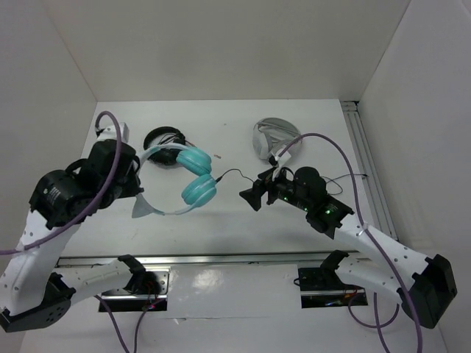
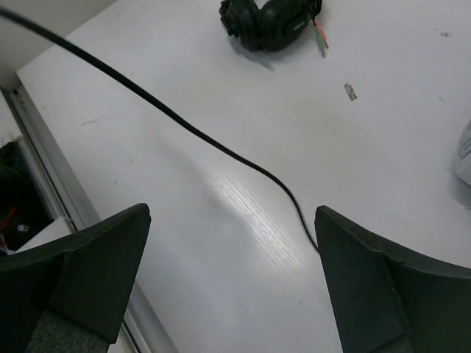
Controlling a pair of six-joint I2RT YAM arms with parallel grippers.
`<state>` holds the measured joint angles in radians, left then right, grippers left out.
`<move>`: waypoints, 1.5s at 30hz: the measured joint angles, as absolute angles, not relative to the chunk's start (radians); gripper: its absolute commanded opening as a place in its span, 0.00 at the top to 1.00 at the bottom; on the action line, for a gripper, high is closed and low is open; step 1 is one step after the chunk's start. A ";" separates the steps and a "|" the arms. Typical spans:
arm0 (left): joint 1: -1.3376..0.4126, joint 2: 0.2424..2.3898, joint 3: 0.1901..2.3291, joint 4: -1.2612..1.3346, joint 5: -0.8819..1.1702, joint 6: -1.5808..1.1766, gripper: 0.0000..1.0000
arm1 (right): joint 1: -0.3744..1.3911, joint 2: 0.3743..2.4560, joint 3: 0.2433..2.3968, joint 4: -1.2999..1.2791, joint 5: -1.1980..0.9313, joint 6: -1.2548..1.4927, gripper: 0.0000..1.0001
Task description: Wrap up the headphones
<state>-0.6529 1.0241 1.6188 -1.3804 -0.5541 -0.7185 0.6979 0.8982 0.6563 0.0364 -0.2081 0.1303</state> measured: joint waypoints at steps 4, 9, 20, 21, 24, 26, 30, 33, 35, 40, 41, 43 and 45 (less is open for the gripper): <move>-0.577 1.011 1.708 -1.398 -0.508 -0.650 1.00 | 0.698 0.954 0.600 0.151 -0.199 0.105 0.00; -0.514 0.996 1.760 -1.408 -0.457 -0.595 1.00 | 0.698 1.054 0.591 0.267 -0.199 0.095 0.03; -0.482 1.008 1.793 -1.419 -0.427 -0.564 1.00 | 0.698 1.135 0.484 0.464 -0.199 0.093 0.82; -0.479 1.011 1.790 -1.420 -0.434 -0.562 1.00 | 0.698 1.132 0.480 0.475 -0.199 0.096 0.82; -0.468 1.015 1.771 -1.420 -0.463 -0.561 1.00 | 0.698 1.102 0.452 0.495 -0.198 0.094 1.00; -0.465 1.018 1.759 -1.422 -0.482 -0.562 1.00 | 0.698 1.066 0.427 0.492 -0.193 0.103 1.00; -0.460 1.023 1.738 -1.420 -0.552 -0.591 1.00 | 0.712 0.999 0.415 0.453 -0.168 0.110 1.00; -0.454 1.007 1.660 -1.371 -0.625 -0.606 1.00 | 0.797 0.906 0.424 0.365 -0.045 0.114 1.00; -0.450 0.988 1.579 -1.327 -0.659 -0.601 1.00 | 0.881 0.845 0.451 0.291 0.079 0.110 1.00; -0.455 0.996 1.395 -1.259 -0.700 -0.597 1.00 | 1.023 0.792 0.625 0.096 0.349 0.083 1.00; -0.459 1.008 1.373 -1.244 -0.698 -0.582 1.00 | 1.039 0.794 0.667 0.062 0.384 0.075 1.00; -0.476 1.030 1.344 -1.210 -0.662 -0.550 1.00 | 1.053 0.811 0.754 -0.010 0.421 0.053 1.00; -0.519 1.057 1.325 -1.172 -0.619 -0.520 1.00 | 1.056 0.840 0.828 -0.069 0.431 0.028 1.00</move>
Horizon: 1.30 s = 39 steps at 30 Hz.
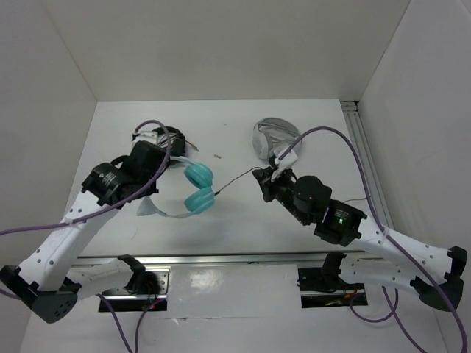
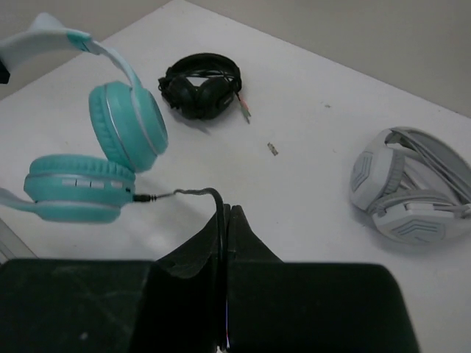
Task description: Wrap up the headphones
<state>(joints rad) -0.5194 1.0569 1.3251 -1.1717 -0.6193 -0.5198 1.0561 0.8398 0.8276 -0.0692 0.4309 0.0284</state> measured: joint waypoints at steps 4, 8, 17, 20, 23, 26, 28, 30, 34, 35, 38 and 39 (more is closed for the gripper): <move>-0.648 1.100 1.286 -1.096 -0.531 -0.446 1.00 | 1.066 0.890 0.914 -0.181 0.406 -0.025 1.00; -0.801 1.105 1.234 -1.035 -0.492 -0.372 1.00 | 1.098 0.901 0.920 -0.262 0.332 -0.069 1.00; -1.053 1.243 1.217 -0.968 -0.562 -0.313 1.00 | 1.117 0.883 0.944 -0.373 0.155 -0.107 1.00; -1.096 1.304 1.218 -0.941 -0.579 -0.311 1.00 | 1.117 0.877 0.944 -0.403 0.156 -0.112 1.00; -1.126 1.308 1.218 -0.921 -0.562 -0.292 1.00 | 1.117 0.877 0.944 -0.429 0.171 -0.114 1.00; -1.134 1.283 1.217 -0.902 -0.524 -0.267 1.00 | 1.119 0.884 0.944 -0.434 0.203 -0.116 1.00; -1.134 1.243 1.210 -0.882 -0.490 -0.243 1.00 | 1.119 0.895 0.944 -0.430 0.227 -0.117 1.00; -1.135 1.182 1.191 -0.865 -0.447 -0.216 1.00 | 1.119 0.905 0.944 -0.423 0.241 -0.117 1.00; -1.136 1.058 1.178 -0.857 -0.352 -0.178 1.00 | 1.124 0.927 0.944 -0.414 0.234 -0.117 1.00; -1.136 1.038 1.178 -0.856 -0.336 -0.173 1.00 | 1.126 0.934 0.944 -0.411 0.225 -0.117 1.00; -1.136 1.012 1.178 -0.850 -0.298 -0.157 1.00 | 1.126 0.959 0.944 -0.405 0.197 -0.117 1.00; -1.136 1.012 1.178 -0.850 -0.288 -0.156 1.00 | 1.126 0.969 0.944 -0.405 0.190 -0.117 1.00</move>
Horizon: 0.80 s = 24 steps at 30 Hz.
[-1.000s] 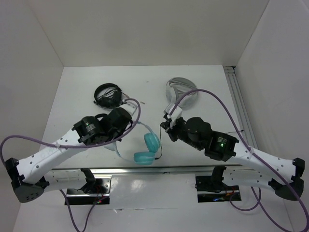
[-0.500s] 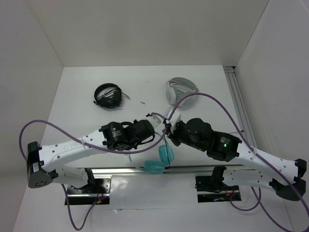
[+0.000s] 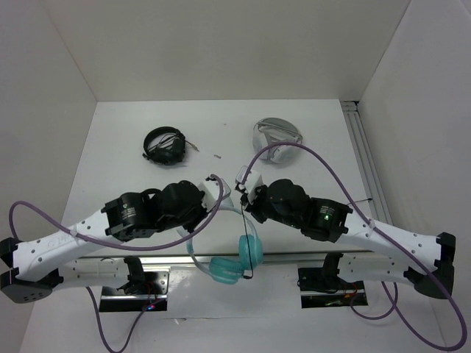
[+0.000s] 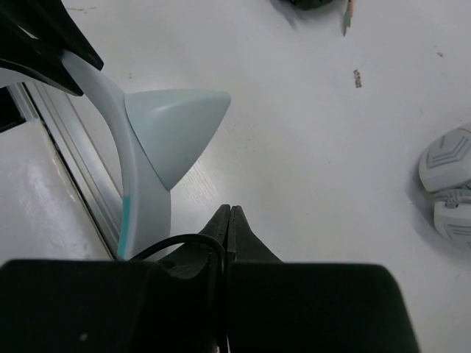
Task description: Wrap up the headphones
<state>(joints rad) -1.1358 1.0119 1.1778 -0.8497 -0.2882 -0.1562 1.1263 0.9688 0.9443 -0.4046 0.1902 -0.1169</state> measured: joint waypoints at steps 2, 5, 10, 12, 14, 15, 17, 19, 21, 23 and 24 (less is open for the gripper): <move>-1.136 1.019 1.178 -0.850 -0.276 -0.155 1.00 | 1.128 0.987 0.944 -0.404 0.178 -0.117 1.00; -1.135 1.026 1.178 -0.858 -0.271 -0.156 1.00 | 1.130 1.007 0.942 -0.397 0.169 -0.110 1.00; -1.135 1.008 1.177 -0.844 -0.272 -0.154 1.00 | 1.130 1.011 0.912 -0.340 0.164 -0.110 1.00; -1.135 0.984 1.177 -0.835 -0.271 -0.154 1.00 | 1.129 1.015 0.892 -0.317 0.161 -0.110 1.00; -1.135 0.950 1.177 -0.835 -0.271 -0.153 1.00 | 1.122 1.019 0.876 -0.295 0.153 -0.110 1.00; -1.135 0.933 1.177 -0.836 -0.272 -0.153 1.00 | 1.116 1.023 0.873 -0.290 0.143 -0.109 1.00; -1.135 0.896 1.177 -0.832 -0.276 -0.159 1.00 | 1.105 1.034 0.871 -0.270 0.126 -0.109 1.00; -1.135 0.867 1.177 -0.818 -0.276 -0.162 1.00 | 1.096 1.039 0.871 -0.249 0.112 -0.109 1.00; -1.135 0.839 1.177 -0.805 -0.274 -0.165 1.00 | 1.088 1.039 0.869 -0.225 0.100 -0.109 1.00; -1.136 0.822 1.177 -0.792 -0.276 -0.169 1.00 | 1.079 1.038 0.867 -0.203 0.089 -0.109 0.94; -1.136 0.815 1.177 -0.787 -0.279 -0.178 1.00 | 1.073 1.038 0.863 -0.187 0.081 -0.108 0.89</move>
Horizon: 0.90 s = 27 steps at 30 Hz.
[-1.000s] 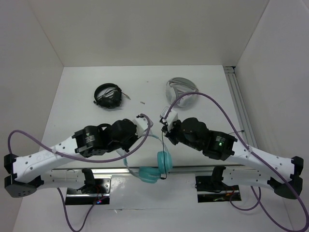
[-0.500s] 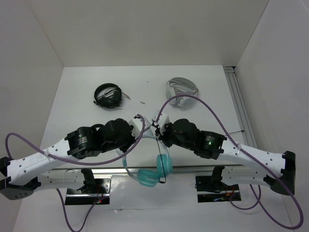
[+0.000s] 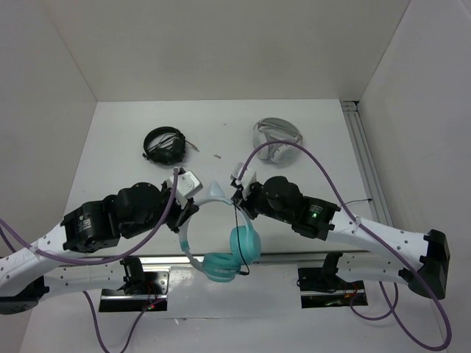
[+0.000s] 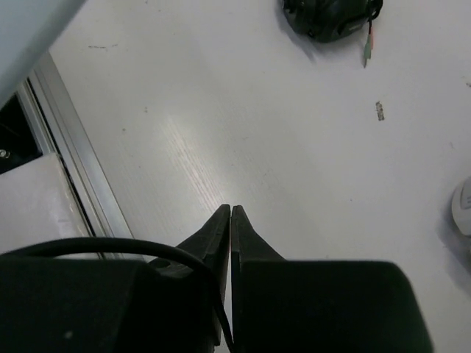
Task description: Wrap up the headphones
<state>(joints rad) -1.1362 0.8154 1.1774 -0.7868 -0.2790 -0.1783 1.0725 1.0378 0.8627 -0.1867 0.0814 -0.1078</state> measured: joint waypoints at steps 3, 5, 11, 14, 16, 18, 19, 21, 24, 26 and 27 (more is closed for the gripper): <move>-1.138 0.807 1.177 -0.778 -0.296 -0.212 1.00 | 1.056 1.037 0.849 -0.147 0.039 -0.101 0.73; -1.139 0.801 1.177 -0.768 -0.309 -0.236 1.00 | 1.045 1.038 0.836 -0.112 0.003 -0.091 0.56; -1.140 0.796 1.186 -0.708 -0.329 -0.312 1.00 | 1.021 1.069 0.769 0.070 -0.101 -0.063 0.34; -1.140 0.804 1.196 -0.696 -0.347 -0.345 1.00 | 0.982 1.152 0.736 0.195 -0.163 -0.035 0.33; -1.140 0.809 1.198 -0.686 -0.378 -0.371 1.00 | 0.948 1.213 0.710 0.266 -0.204 -0.009 0.31; -1.140 0.806 1.198 -0.674 -0.411 -0.398 1.00 | 0.910 1.266 0.673 0.332 -0.250 0.022 0.31; -1.140 0.802 1.198 -0.668 -0.434 -0.413 1.00 | 0.895 1.285 0.650 0.366 -0.268 0.037 0.31; -1.140 0.789 1.198 -0.652 -0.478 -0.441 1.00 | 0.872 1.317 0.608 0.422 -0.297 0.067 0.31; -1.141 0.759 1.198 -0.620 -0.554 -0.485 1.00 | 0.863 1.352 0.563 0.501 -0.336 0.102 0.37; -1.141 0.741 1.198 -0.597 -0.602 -0.512 1.00 | 0.863 1.373 0.551 0.540 -0.360 0.121 0.42; -1.140 0.735 1.200 -0.585 -0.628 -0.525 1.00 | 0.863 1.387 0.547 0.564 -0.374 0.131 0.43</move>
